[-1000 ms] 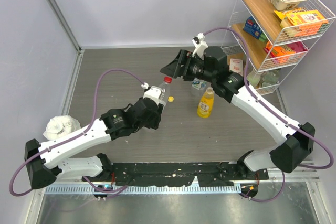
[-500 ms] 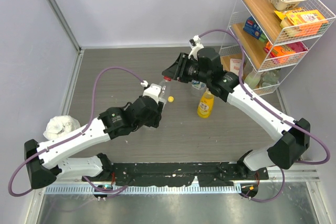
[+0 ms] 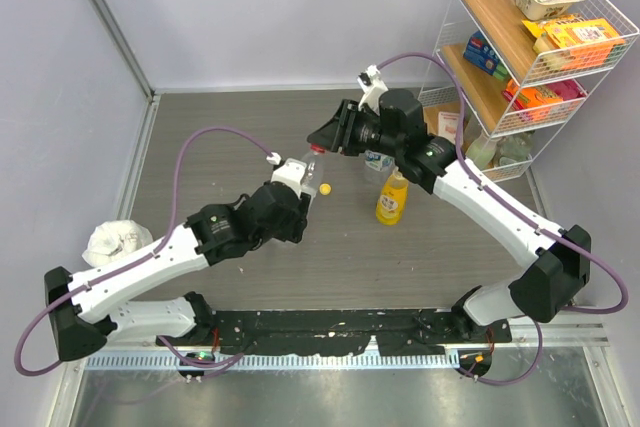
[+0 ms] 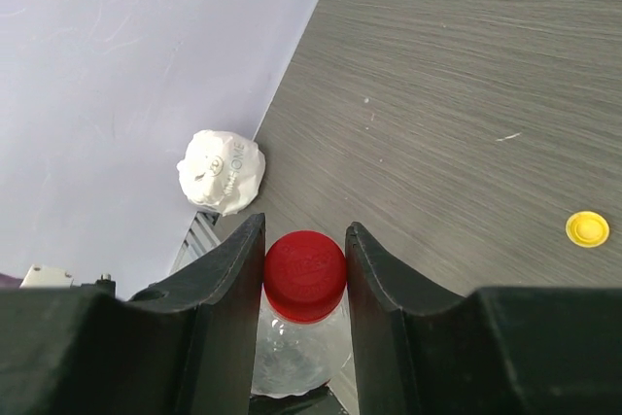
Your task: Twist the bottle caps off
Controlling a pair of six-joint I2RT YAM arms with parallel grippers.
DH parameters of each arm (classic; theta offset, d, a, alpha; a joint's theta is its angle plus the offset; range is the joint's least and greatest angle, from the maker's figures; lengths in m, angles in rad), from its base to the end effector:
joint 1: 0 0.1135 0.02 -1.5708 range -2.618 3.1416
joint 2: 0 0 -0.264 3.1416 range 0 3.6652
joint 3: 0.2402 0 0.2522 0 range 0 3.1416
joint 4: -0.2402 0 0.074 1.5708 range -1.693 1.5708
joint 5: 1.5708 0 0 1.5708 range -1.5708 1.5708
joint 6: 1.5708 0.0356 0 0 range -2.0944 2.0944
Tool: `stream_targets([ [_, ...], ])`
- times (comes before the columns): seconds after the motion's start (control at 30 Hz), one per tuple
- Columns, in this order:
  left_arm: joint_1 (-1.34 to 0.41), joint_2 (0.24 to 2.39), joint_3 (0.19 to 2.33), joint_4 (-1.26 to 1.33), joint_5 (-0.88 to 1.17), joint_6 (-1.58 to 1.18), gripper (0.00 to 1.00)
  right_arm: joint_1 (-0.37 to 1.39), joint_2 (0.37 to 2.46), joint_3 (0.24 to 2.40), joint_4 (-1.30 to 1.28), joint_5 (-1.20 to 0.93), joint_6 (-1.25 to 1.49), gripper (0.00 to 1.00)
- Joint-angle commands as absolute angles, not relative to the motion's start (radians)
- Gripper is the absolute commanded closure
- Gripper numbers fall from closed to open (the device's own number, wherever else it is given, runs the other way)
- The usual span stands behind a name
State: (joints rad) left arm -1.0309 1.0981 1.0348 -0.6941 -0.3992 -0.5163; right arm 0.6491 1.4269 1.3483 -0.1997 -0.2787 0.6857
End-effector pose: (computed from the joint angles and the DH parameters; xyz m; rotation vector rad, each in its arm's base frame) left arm 0.1279 -0.1865 0.3196 0.3868 2.2480 -0.3550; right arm 0.2610 0.2104 0.3856 -0.1750 2.0038 1.1542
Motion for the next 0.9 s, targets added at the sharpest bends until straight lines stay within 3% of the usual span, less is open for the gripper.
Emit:
stream_targets([
  [0.0,-1.029,1.039,1.086,-0.683,-0.358,-0.515,0.85,0.646,1.376,1.327,-0.071,-0.429,0.603,0.98],
  [0.23,-1.028,0.959,1.083,-0.649,-0.216,-0.479,0.87,0.626,1.362,1.289,0.109,-0.69,0.607,0.98],
  [0.57,-1.029,0.891,1.069,-0.554,0.116,-0.44,0.91,0.598,1.318,1.2,0.514,-0.989,0.839,0.98],
  [0.87,-1.029,0.822,1.035,-0.456,0.225,-0.436,0.92,0.595,1.305,1.21,0.617,-1.066,0.89,0.98],
])
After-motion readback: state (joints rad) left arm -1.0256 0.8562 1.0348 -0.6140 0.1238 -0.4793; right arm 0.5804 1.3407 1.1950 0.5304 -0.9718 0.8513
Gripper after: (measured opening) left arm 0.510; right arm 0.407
